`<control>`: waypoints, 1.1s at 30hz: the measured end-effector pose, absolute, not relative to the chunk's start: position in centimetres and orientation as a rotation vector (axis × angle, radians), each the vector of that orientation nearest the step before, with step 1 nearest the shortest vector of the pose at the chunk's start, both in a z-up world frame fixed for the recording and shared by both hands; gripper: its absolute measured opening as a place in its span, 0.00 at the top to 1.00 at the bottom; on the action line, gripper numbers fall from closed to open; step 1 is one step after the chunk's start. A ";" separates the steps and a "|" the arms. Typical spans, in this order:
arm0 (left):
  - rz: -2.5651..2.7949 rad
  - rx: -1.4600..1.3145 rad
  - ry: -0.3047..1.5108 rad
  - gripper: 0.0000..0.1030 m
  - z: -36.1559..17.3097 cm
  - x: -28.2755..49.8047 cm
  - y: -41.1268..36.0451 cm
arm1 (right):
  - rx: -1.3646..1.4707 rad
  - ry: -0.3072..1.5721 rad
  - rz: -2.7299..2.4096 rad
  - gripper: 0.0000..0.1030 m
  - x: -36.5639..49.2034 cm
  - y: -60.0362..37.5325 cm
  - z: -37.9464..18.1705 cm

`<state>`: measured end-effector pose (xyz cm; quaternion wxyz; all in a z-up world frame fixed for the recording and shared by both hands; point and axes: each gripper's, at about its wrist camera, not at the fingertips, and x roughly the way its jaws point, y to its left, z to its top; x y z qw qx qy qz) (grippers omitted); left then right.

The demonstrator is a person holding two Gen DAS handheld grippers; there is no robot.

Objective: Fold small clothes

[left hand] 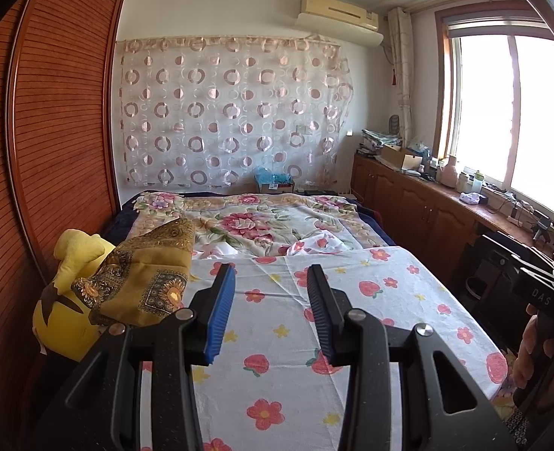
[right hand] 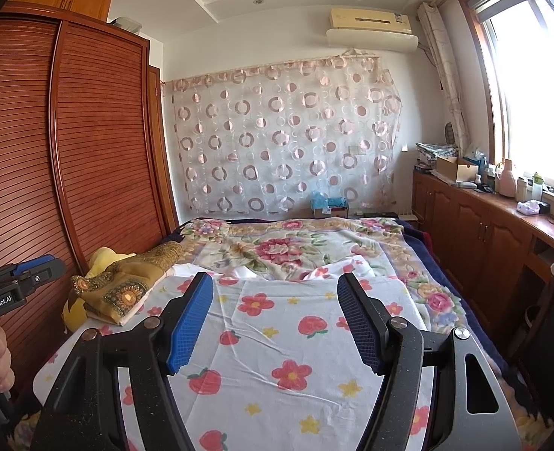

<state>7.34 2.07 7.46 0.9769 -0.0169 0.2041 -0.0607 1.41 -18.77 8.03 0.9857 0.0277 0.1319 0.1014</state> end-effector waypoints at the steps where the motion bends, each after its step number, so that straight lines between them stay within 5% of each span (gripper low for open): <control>1: -0.122 -0.034 0.412 0.61 7.5 7.4 2.1 | 0.055 0.265 0.204 0.31 1.5 -18.8 8.1; 33: -0.113 -0.027 0.404 0.60 7.4 7.2 2.1 | 0.062 0.261 0.208 0.31 1.7 -19.4 7.7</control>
